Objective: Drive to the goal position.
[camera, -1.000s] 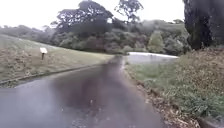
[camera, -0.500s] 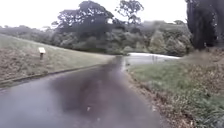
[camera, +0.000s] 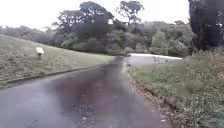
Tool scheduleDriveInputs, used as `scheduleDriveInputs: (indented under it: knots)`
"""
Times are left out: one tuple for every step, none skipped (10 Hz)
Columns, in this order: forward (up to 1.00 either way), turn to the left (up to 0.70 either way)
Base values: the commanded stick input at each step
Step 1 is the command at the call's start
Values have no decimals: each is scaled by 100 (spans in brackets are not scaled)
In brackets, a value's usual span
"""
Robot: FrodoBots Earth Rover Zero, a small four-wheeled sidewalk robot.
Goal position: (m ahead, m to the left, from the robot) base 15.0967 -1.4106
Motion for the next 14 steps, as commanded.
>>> scheduleDriveInputs:
  knots:
    - [45,3]
    - [45,2]
    - [45,2]
    - [45,2]
    - [45,2]
    - [45,2]
    - [45,2]
    - [45,2]
    - [45,2]
    - [45,2]
    - [45,2]
    - [45,2]
    - [45,2]
    - [45,2]
